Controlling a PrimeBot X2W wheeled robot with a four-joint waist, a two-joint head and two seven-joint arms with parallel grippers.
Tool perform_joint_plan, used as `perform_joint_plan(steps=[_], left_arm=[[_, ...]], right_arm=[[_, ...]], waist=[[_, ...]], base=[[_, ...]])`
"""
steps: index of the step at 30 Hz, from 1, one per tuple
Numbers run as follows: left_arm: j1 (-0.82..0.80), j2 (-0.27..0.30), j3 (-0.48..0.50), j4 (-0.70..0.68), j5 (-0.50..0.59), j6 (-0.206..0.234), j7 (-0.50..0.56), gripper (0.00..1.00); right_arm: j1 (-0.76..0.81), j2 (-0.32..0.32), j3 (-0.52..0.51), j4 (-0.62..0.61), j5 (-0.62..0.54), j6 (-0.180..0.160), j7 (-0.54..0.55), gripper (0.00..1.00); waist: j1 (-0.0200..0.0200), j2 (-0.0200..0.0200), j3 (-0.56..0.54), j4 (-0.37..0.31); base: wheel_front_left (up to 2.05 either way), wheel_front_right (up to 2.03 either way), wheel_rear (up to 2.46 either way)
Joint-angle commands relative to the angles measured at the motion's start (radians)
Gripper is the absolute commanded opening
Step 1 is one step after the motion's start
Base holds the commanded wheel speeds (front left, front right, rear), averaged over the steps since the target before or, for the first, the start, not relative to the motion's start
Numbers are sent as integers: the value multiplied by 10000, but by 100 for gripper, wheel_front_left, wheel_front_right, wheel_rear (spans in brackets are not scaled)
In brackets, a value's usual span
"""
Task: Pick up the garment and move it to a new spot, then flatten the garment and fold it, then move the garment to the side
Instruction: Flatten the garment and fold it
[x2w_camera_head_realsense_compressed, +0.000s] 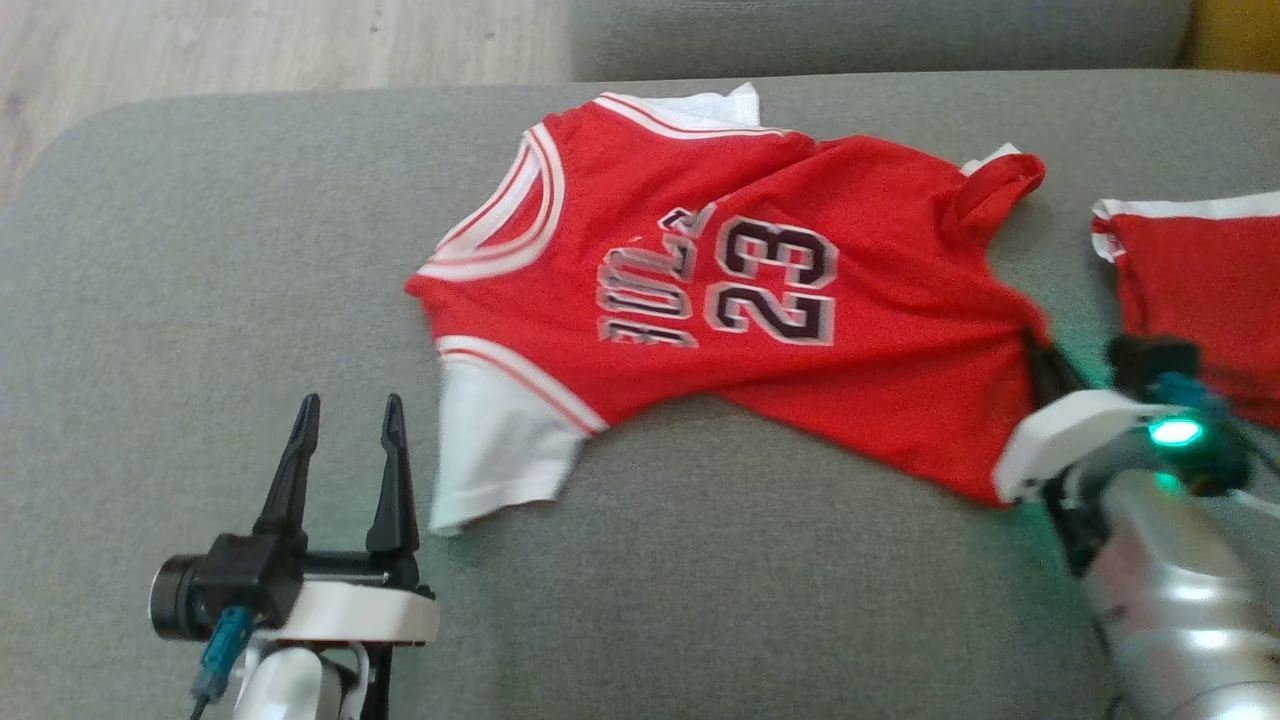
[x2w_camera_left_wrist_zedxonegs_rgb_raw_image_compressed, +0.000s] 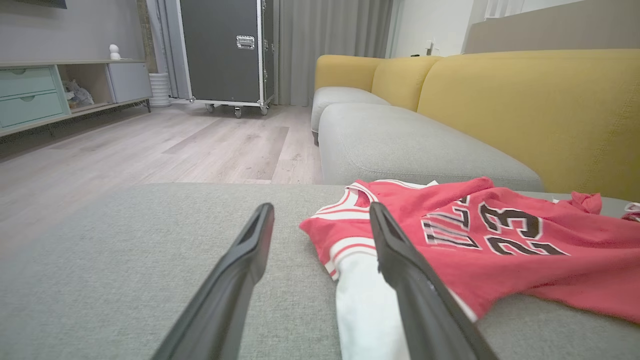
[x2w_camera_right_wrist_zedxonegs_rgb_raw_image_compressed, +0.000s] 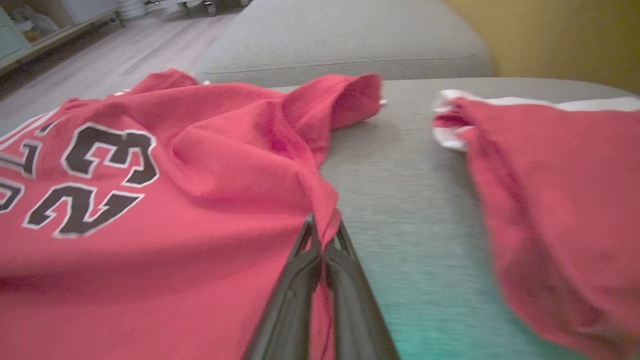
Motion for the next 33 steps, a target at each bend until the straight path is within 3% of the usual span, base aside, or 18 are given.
perform_joint_plan(steps=[1,7,8,9,14,20,27,33], left_arm=[[-404,-4,389,-299,62,0,-97,100],[-510,-77,486,-299,160,-105,-97,100],[-530,-86,492,-282,175,-128,-97,100],[-550,-96,495,-259,189,-153,-97,100],[-618,-130,557,-148,261,-230,-97,100],[-558,-162,710,-147,298,-284,-97,100],[-362,-196,905,-209,292,-331,-97,100],[-256,-222,942,-224,322,-375,-97,100]], right_arm=[[-296,-105,36,-189,-103,-19,-119,0],[-336,-461,-895,-300,-843,-19,-130,0],[-348,-445,-1016,-362,-952,-19,-132,93],[-348,-398,-1138,-407,-1032,-19,-133,100],[-234,-118,-1505,-1029,-1684,-19,-142,100],[758,564,-1942,-3773,-2011,-19,-146,100],[2673,911,-1250,-6712,-1344,-19,-147,100],[3827,922,-519,-7384,-299,-19,-148,100]], waist=[[0,-1,-18,-80],[0,-1,10,-317],[0,-1,13,-334],[0,-1,14,-346],[0,-1,-47,-450],[0,-1,-228,-752],[0,-1,-459,-1185],[0,-1,-567,-1437]], base=[[0,0,0],[0,0,0],[0,0,0],[0,0,0],[0,0,0],[0,0,0],[0,0,0],[0,0,0]])
